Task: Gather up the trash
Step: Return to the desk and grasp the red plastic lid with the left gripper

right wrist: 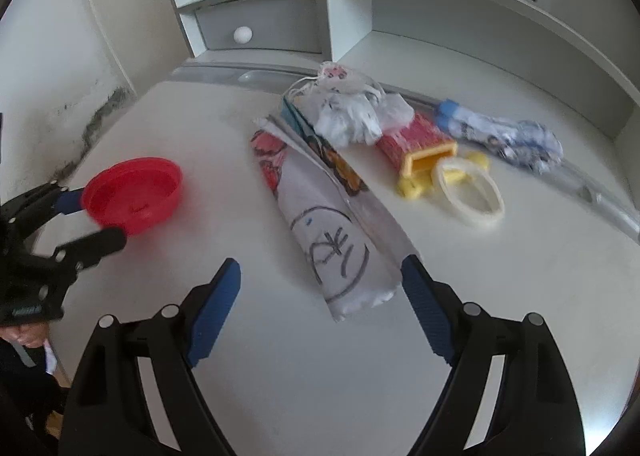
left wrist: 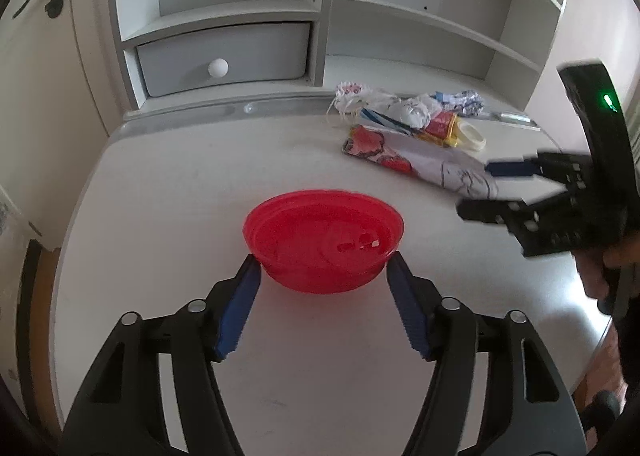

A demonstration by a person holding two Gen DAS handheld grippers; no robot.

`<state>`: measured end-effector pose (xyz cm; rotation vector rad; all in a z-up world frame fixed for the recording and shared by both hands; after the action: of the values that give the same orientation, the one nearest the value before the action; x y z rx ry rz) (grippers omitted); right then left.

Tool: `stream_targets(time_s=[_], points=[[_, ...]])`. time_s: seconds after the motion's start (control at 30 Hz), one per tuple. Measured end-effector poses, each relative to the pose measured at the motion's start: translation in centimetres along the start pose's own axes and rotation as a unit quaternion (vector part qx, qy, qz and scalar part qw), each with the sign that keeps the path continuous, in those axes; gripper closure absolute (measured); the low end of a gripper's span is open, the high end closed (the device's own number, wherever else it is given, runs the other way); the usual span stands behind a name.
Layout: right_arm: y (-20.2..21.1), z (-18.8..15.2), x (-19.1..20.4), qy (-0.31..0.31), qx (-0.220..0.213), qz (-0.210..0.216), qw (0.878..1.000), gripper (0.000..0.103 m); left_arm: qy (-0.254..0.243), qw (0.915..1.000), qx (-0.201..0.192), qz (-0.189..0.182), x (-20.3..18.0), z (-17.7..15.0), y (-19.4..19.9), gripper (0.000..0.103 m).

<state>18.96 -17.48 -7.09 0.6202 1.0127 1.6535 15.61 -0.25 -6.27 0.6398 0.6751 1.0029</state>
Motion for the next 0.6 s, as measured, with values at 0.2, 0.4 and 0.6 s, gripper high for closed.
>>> stream_targets(time_s=[0.2, 0.4, 0.6], points=[[-0.8, 1.5, 0.3, 0.042, -0.003, -0.029, 0.999, 0.023, 0.003, 0.9999, 0.012, 0.009, 1.0, 0.0, -0.5, 0.018], [-1.5, 2.2, 0.7, 0.084, 0.003, -0.029, 0.996, 0.023, -0.019, 0.9993, 0.026, 0.018, 0.8, 0.1, -1.8, 0.015], [-2.4, 2.7, 1.6, 0.093, 0.008, -0.012, 0.996, 0.041, -0.015, 0.9985, 0.041, 0.032, 1.5, 0.2, -3.0, 0.015]])
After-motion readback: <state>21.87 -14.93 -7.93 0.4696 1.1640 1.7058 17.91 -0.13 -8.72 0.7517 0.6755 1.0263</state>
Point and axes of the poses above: each gripper's, at about its wrist camera, not at the fingertips, and y roughly against the way its jaws point, x to its left, z to its top, the point moved 5 cm from there along -y, roughly the way its jaws point, and after that the axes turned 11 degrees about -z, right-handed, at the moved point
